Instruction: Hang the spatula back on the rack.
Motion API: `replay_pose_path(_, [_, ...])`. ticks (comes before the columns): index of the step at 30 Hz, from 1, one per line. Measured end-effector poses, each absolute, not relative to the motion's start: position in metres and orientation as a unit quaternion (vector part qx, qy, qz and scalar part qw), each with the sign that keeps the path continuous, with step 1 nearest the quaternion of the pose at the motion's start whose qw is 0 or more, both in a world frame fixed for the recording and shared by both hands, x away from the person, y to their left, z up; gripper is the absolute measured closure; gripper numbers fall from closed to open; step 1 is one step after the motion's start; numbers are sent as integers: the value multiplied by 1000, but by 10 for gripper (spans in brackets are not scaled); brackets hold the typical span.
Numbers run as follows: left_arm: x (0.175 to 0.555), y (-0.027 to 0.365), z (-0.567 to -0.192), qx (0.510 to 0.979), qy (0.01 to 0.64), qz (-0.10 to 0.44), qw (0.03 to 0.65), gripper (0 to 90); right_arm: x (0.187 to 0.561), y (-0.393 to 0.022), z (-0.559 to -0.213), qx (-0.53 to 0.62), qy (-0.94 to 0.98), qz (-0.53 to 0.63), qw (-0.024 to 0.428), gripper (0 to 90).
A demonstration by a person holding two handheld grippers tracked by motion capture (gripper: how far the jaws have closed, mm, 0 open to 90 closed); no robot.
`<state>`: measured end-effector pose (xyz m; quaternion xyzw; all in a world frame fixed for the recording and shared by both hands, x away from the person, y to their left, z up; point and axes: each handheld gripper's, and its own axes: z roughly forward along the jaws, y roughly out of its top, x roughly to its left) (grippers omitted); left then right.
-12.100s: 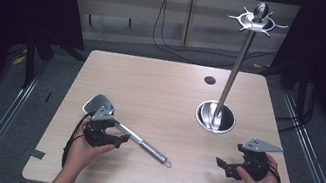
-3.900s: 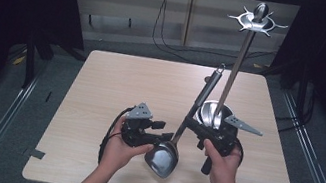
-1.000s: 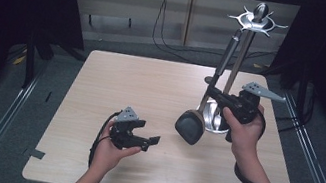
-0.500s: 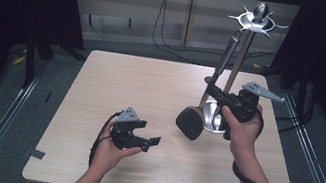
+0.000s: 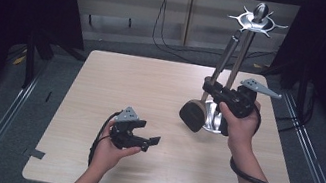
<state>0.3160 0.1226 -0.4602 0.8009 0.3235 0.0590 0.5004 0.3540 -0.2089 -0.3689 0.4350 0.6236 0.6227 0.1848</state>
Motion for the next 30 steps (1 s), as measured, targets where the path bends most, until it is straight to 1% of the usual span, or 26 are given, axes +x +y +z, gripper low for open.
replay_pose_path(11, [315, 122, -460, 805, 317, 59, 499, 159, 353, -209, -368, 435, 628, 617, 189, 480])
replay_pose_path(19, [315, 124, -459, 802, 319, 57, 501, 159, 350, -211, -368, 440, 625, 615, 193, 424])
replay_pose_path(25, [314, 123, -459, 800, 321, 54, 505, 159, 349, -212, -367, 439, 628, 613, 194, 361])
replay_pose_path(30, [314, 125, -461, 803, 323, 55, 497, 159, 349, -213, -367, 439, 632, 610, 191, 330])
